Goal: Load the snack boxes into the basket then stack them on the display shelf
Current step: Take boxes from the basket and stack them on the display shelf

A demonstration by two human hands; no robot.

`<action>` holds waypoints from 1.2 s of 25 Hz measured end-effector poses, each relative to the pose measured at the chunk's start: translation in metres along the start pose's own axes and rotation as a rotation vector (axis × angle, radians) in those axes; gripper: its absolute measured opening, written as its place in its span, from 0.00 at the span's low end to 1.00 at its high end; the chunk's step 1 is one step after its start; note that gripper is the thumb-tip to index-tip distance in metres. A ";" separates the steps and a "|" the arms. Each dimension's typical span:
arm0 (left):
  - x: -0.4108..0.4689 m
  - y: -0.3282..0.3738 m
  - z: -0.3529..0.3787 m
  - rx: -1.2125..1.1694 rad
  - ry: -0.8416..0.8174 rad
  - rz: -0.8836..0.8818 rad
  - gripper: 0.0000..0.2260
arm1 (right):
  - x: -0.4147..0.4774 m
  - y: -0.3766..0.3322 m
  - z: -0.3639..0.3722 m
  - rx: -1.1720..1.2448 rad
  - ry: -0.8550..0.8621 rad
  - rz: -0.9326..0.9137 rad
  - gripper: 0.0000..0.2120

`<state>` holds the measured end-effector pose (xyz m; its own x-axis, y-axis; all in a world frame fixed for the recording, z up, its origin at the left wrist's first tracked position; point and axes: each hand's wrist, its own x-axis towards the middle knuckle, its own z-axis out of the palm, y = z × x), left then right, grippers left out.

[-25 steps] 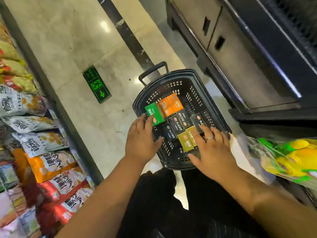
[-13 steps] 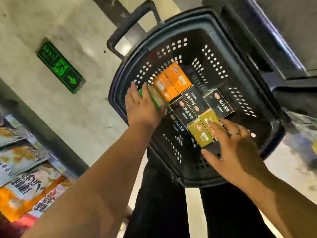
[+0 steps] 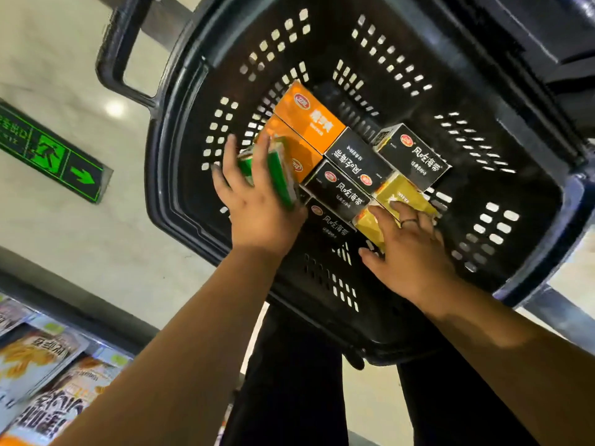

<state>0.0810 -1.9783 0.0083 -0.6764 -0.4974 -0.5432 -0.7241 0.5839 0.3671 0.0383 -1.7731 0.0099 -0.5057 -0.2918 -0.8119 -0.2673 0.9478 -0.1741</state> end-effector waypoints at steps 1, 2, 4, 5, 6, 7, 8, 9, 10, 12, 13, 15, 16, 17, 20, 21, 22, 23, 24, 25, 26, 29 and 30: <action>-0.002 -0.002 -0.002 -0.043 -0.020 0.019 0.49 | 0.008 0.004 0.001 0.025 0.024 0.024 0.36; -0.001 -0.005 -0.003 -0.085 -0.039 0.016 0.51 | 0.017 0.009 0.001 0.057 0.055 0.052 0.36; 0.002 -0.009 -0.009 -0.129 -0.054 -0.009 0.53 | 0.036 0.019 0.001 0.127 0.114 0.110 0.35; 0.005 -0.009 -0.009 -0.131 -0.062 0.010 0.53 | 0.045 0.027 0.000 0.151 0.156 0.150 0.35; 0.008 -0.008 -0.008 -0.124 -0.071 0.062 0.53 | 0.054 0.037 -0.002 0.158 0.202 0.200 0.35; 0.009 -0.008 -0.006 -0.109 -0.079 0.135 0.52 | 0.062 0.045 -0.002 0.149 0.242 0.248 0.35; 0.009 -0.008 -0.004 -0.087 -0.079 0.225 0.50 | 0.068 0.052 -0.001 0.133 0.266 0.289 0.35; 0.009 -0.009 -0.003 -0.060 -0.081 0.315 0.49 | 0.073 0.058 0.002 0.127 0.273 0.319 0.36; 0.010 -0.011 -0.001 -0.035 -0.087 0.398 0.48 | 0.078 0.062 0.005 0.142 0.275 0.341 0.36; 0.010 -0.016 0.004 -0.003 -0.091 0.497 0.47 | 0.085 0.066 0.012 0.248 0.288 0.396 0.39; 0.009 -0.018 0.006 -0.002 -0.070 0.503 0.47 | 0.088 0.066 0.015 0.340 0.294 0.445 0.41; 0.006 -0.022 0.011 -0.009 -0.006 0.440 0.47 | 0.097 0.059 0.017 0.612 0.290 0.594 0.47; 0.005 -0.023 0.014 -0.019 0.010 0.386 0.48 | 0.103 0.053 0.015 0.747 0.283 0.676 0.50; 0.003 -0.023 0.017 -0.035 0.004 0.327 0.49 | 0.111 0.046 0.012 0.844 0.275 0.751 0.54; 0.001 -0.023 0.023 -0.061 -0.037 0.234 0.51 | 0.138 0.027 -0.002 0.981 0.231 0.935 0.64; 0.001 -0.024 0.024 -0.058 -0.031 0.243 0.51 | 0.146 0.021 -0.006 1.017 0.221 0.986 0.66; 0.001 -0.025 0.025 -0.048 -0.019 0.261 0.50 | 0.153 0.016 -0.007 1.048 0.224 1.027 0.68; 0.001 -0.026 0.026 -0.035 -0.006 0.277 0.50 | 0.158 0.012 -0.007 1.070 0.240 1.057 0.69; 0.001 -0.028 0.027 -0.028 0.000 0.287 0.50 | 0.161 0.009 -0.007 1.079 0.261 1.076 0.70; 0.002 -0.028 0.028 -0.031 0.004 0.295 0.50 | 0.165 0.008 -0.006 1.079 0.286 1.084 0.71; 0.003 -0.028 0.028 -0.036 0.006 0.298 0.50 | 0.168 0.008 -0.005 1.075 0.304 1.084 0.72; 0.005 -0.025 0.028 -0.015 0.019 0.320 0.50 | 0.175 0.006 -0.007 1.039 0.326 1.085 0.70; 0.004 -0.024 0.028 0.000 0.018 0.334 0.49 | 0.175 0.007 -0.008 1.028 0.340 1.088 0.69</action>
<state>0.0990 -1.9766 -0.0237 -0.8788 -0.2893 -0.3795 -0.4616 0.7168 0.5225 -0.0588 -1.8189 -0.1289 -0.2709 0.7008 -0.6599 0.9367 0.3498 -0.0130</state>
